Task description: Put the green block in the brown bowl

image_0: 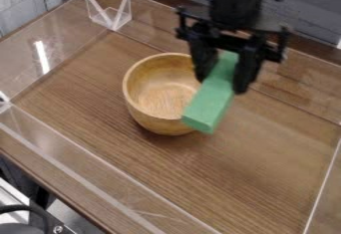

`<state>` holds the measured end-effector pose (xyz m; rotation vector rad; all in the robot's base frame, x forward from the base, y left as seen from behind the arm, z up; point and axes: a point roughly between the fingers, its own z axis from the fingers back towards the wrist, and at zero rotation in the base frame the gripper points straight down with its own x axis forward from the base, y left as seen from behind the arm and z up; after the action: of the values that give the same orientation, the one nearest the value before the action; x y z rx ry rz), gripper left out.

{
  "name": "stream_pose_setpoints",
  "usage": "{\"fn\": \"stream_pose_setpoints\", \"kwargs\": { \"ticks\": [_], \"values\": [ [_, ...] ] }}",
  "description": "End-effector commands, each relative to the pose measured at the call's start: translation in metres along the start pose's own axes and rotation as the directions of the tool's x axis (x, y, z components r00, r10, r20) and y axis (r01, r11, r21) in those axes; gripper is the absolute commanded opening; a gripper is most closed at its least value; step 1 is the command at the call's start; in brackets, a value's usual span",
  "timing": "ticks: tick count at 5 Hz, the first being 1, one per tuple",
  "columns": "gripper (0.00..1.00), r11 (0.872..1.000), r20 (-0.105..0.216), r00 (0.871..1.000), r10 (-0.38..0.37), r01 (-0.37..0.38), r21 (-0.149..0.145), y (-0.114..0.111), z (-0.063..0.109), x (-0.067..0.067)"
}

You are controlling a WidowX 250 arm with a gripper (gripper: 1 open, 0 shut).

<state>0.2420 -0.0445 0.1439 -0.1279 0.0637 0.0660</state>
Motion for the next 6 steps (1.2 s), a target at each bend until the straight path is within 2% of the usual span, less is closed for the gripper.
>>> {"fn": "stream_pose_setpoints", "kwargs": {
  "ticks": [1, 6],
  "values": [
    [0.00, 1.000, 0.087, 0.996, -0.015, 0.017, -0.013, 0.002, 0.019, 0.007],
    [0.00, 0.999, 0.102, 0.995, -0.009, 0.012, -0.029, -0.002, 0.001, 0.013]
  ]
}}
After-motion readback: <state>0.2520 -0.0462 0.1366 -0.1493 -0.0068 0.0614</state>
